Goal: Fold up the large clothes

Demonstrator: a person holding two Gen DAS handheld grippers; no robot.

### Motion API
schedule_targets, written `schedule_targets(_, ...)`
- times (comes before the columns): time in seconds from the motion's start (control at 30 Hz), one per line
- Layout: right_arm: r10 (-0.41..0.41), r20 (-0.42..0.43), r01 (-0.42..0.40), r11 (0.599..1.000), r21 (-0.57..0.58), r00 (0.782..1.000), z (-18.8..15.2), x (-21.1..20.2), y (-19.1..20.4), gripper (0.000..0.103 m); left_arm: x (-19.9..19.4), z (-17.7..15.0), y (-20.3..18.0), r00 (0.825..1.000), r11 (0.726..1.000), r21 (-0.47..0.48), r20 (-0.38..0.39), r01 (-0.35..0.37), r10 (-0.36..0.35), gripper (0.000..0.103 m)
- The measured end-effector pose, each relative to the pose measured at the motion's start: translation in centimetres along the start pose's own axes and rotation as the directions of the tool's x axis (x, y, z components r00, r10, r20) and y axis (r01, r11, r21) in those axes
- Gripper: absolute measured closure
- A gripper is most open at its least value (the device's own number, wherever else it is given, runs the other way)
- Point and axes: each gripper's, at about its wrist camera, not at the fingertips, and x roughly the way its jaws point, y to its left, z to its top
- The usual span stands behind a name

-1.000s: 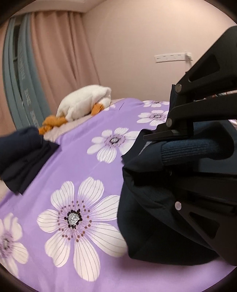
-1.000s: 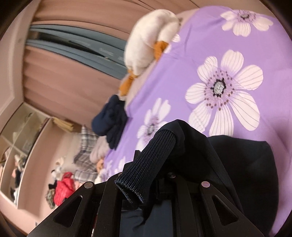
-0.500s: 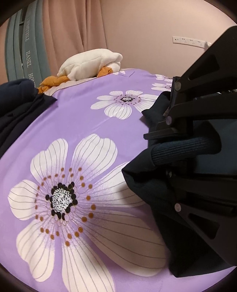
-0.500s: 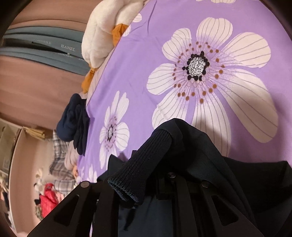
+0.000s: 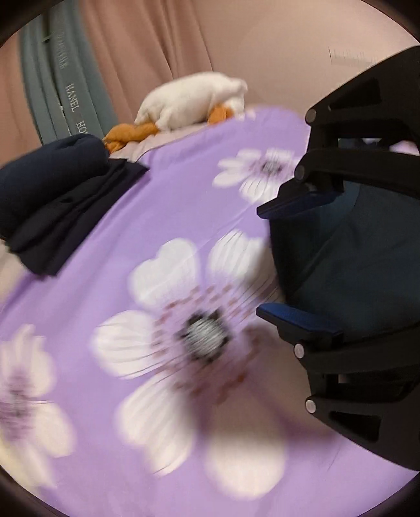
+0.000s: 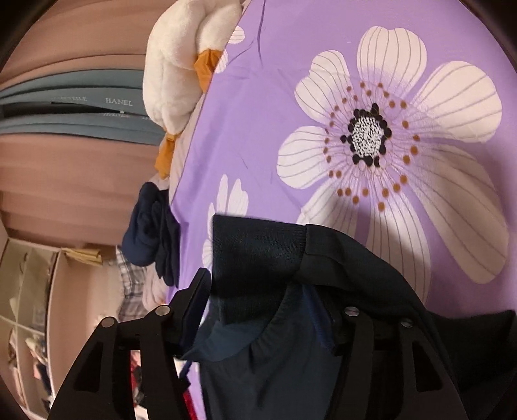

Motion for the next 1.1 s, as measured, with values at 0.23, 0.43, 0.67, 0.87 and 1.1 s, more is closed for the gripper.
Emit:
schedule_targets(0.23, -0.104, 0.148, 0.141, 0.952, -0.270, 0.983, 0.2, -2.9, 3.2, 0.040, -1.2, -1.1, -1.6, 1.000, 0.968, 0.251, -0.023, -0.015, 0.022, 0.050)
schedule_targets(0.43, -0.220, 0.014, 0.162, 0.669, -0.726, 0.975, -6.7, 3.1, 9.7, 0.040, 1.8, -5.3, -4.3, 0.991, 0.878, 0.478, -0.116, 0.003, 0.060, 0.048)
schedule_targets(0.67, -0.395, -0.035, 0.199, 0.534, -0.822, 0.918, -10.4, 10.6, 10.2, 0.040, 7.7, -8.4, -6.0, 0.973, 0.812, 0.581, -0.154, -0.051, 0.171, 0.048)
schedule_targets(0.87, -0.492, 0.009, 0.239, 0.408, -0.881, 0.870, -12.3, 12.0, 9.6, 0.071, 9.5, -9.4, -6.5, 0.979, 0.771, 0.632, -0.094, -0.083, 0.182, 0.073)
schedule_targets(1.1, -0.487, 0.067, 0.259, 0.338, -0.905, 0.871, -12.9, 12.2, 10.4, 0.099, 10.4, -8.6, -6.8, 0.985, 0.766, 0.639, -0.070, -0.077, 0.157, 0.100)
